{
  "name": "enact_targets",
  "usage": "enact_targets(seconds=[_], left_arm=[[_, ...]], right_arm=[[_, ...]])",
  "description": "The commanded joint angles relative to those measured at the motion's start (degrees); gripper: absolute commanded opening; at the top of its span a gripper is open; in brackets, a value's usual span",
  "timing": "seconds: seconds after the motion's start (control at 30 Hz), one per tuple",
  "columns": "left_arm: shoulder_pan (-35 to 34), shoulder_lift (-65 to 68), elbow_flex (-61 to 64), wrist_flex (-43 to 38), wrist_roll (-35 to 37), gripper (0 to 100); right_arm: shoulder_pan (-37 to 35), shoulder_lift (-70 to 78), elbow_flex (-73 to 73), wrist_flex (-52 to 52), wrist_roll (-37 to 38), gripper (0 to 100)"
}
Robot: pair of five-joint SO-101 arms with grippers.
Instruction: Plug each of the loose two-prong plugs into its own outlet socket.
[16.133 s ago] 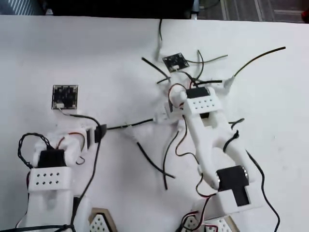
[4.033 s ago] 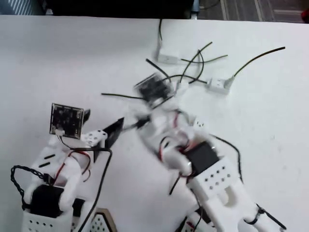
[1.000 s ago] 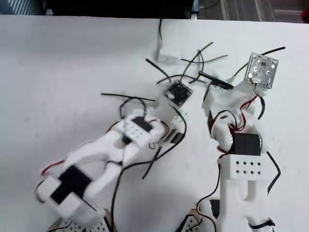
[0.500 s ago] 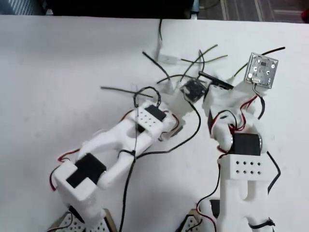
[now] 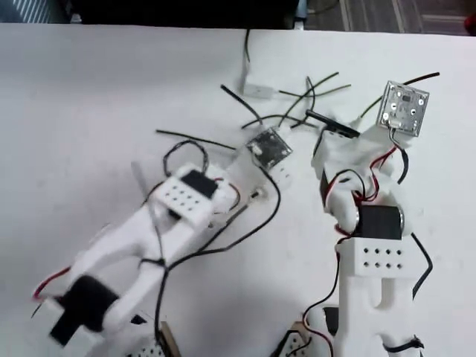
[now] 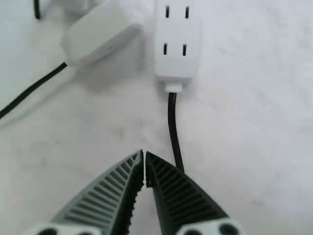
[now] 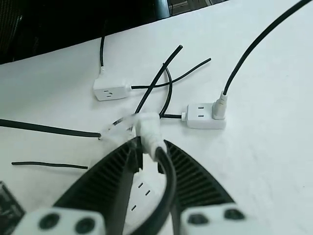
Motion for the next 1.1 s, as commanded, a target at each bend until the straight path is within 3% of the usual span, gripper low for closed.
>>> enact_targets(seconds=[0.0,0.07,0.13,0.4,0.67,0.9,1.07], left_arm=[[-0.5,-7.0,4.4,-6.5,1.6,19],[-0.5,-6.9,5.8,-9.8,6.9,30],[-0.4,-6.8,6.1,-12.0,9.6,34],[2.2,8.2,-4.3,-16.7,8.4,30],[2.1,27.3,-26.9,-4.7,8.4,29],[3.6,32.0,-32.4,-2.2,6.6,29],[4.9,32.1,-32.4,-1.1,-1.4,14]], right_arm=[[0.7,-1.5,-0.4,-1.3,0.3,1.7],[0.7,-1.5,-0.4,-1.3,0.3,1.7],[0.7,-1.5,-0.4,-1.3,0.3,1.7],[0.7,-1.5,-0.4,-1.3,0.3,1.7],[0.7,-1.5,-0.4,-1.3,0.3,1.7],[0.7,-1.5,-0.4,-1.3,0.4,1.7],[0.7,-1.5,-0.4,-1.3,0.4,1.7]])
